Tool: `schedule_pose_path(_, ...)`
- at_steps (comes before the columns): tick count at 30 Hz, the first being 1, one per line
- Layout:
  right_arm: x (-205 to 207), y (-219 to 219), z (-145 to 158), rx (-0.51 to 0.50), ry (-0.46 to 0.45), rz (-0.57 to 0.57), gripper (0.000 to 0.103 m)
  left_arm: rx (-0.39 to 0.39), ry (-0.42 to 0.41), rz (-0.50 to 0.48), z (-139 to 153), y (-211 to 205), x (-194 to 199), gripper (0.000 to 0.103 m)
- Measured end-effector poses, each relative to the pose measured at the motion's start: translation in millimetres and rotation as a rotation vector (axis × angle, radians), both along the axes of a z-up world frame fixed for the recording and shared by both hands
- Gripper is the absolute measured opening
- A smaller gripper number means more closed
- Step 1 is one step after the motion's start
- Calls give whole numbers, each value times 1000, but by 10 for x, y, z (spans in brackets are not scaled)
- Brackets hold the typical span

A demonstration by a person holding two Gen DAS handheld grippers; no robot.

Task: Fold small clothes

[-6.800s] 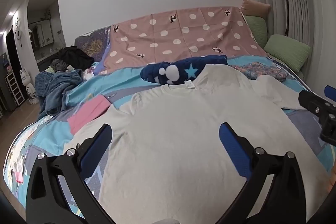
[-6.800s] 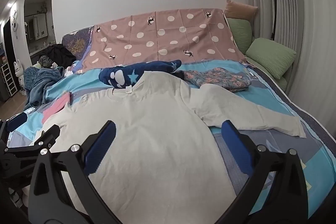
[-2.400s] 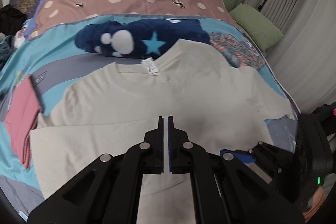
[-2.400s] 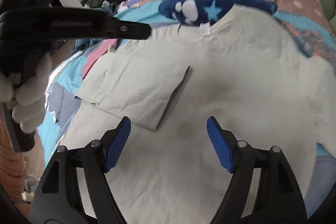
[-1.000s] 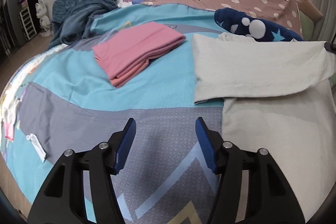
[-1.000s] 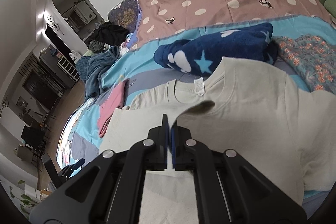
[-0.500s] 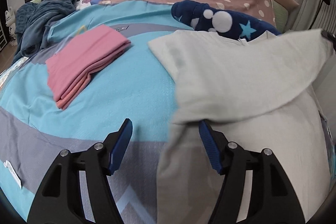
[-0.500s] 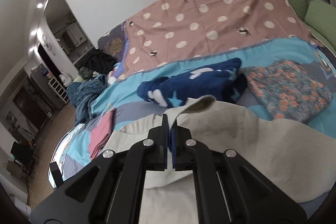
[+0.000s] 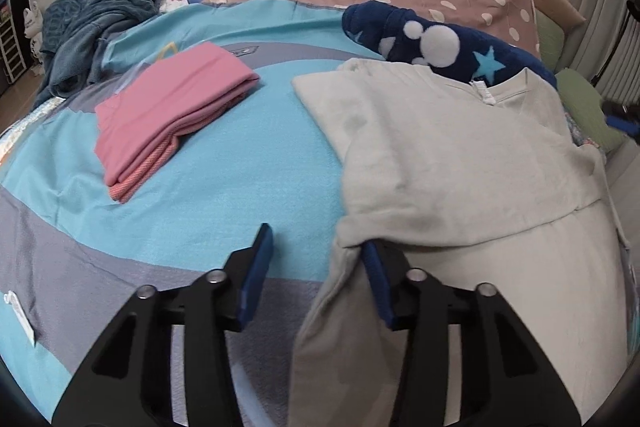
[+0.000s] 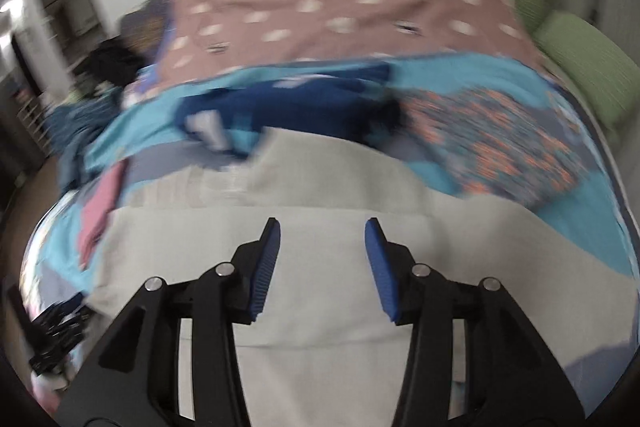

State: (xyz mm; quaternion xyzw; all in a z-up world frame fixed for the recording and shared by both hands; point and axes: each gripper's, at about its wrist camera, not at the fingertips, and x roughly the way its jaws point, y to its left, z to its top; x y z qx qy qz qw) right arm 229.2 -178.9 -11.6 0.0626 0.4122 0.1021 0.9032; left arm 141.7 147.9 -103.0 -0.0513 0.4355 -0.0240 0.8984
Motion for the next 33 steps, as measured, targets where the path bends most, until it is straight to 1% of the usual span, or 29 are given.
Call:
schedule_pose_path(1,58,212,37,3,6,67,50,-3,-2,-6,1,-21,12,40)
schedule_pose_path(2,172,560,67,4,23,180,52,-4,-5,-12,-1,-46,22,39)
schedule_pose_path(3,243,803,85,-5,30,246,52,-4,-7,-18,-7,-69,25,38)
schedule_pose_path(5,436,1434,57,-70,39,373,52,-2,-9,-36,-32,-113,18,31)
schedule_pose_path(6,500,1676,23,-93,50,410,52,1,-11,-40,-48,-130,15,28)
schedule_pose_path(8,691,2257,-136,-146,109,509,52,16,-23,-40,-60,-154,-5,27)
schedule_pose_path(9,733,2481,-186,-180,128,547,52,21,-27,-38,-60,-163,-12,26)
schedule_pose_path(11,817,2952,-350,-283,144,620,52,27,-33,-37,-63,-168,-23,26)
schedule_pose_path(14,852,3388,-559,-385,184,678,52,21,-36,-33,-68,-150,-26,25)
schedule_pose_path(15,876,3510,-659,-424,204,700,52,16,-36,-27,-68,-137,-28,21)
schedule_pose_path(16,882,3591,-746,-472,211,710,51,2,-37,-18,-67,-108,-29,17)
schedule_pose_path(17,902,3628,-836,-525,211,705,44,-16,-39,-11,-66,-78,-32,14)
schedule_pose_path(18,920,3642,-893,-555,209,689,3,-53,-46,-14,-63,-39,-44,8)
schedule_pose_path(19,958,3647,-915,-547,204,648,1,-87,-58,-6,-56,6,-62,7)
schedule_pose_path(20,1009,3641,-868,-480,194,607,1,-122,-75,3,-38,59,-87,7)
schedule_pose_path(21,1043,3642,-835,-436,188,590,1,-149,-87,12,-28,104,-104,7)
schedule_pose_path(22,1085,3642,-809,-387,184,574,0,-161,-86,31,-33,145,-118,7)
schedule_pose_path(23,1105,3638,-798,-355,180,575,0,-164,-72,37,-54,156,-112,7)
schedule_pose_path(24,1119,3659,-773,-302,147,594,0,-168,-56,38,-79,153,-99,7)
schedule_pose_path(26,1122,3691,-745,-284,92,589,0,-160,-44,48,-94,146,-106,7)
schedule_pose_path(27,1129,3669,-743,-290,86,567,0,-150,-42,52,-88,137,-116,8)
schedule_pose_path(28,1133,3628,-731,-277,109,564,0,-141,-42,56,-82,132,-133,8)
schedule_pose_path(29,1123,3544,-693,-252,127,560,0,-137,-42,59,-76,135,-155,9)
schedule_pose_path(30,1068,3399,-605,-226,123,541,0,-138,-44,61,-68,140,-173,9)
schedule_pose_path(33,808,2905,-321,-158,73,520,1,-163,-61,56,15,173,-260,9)
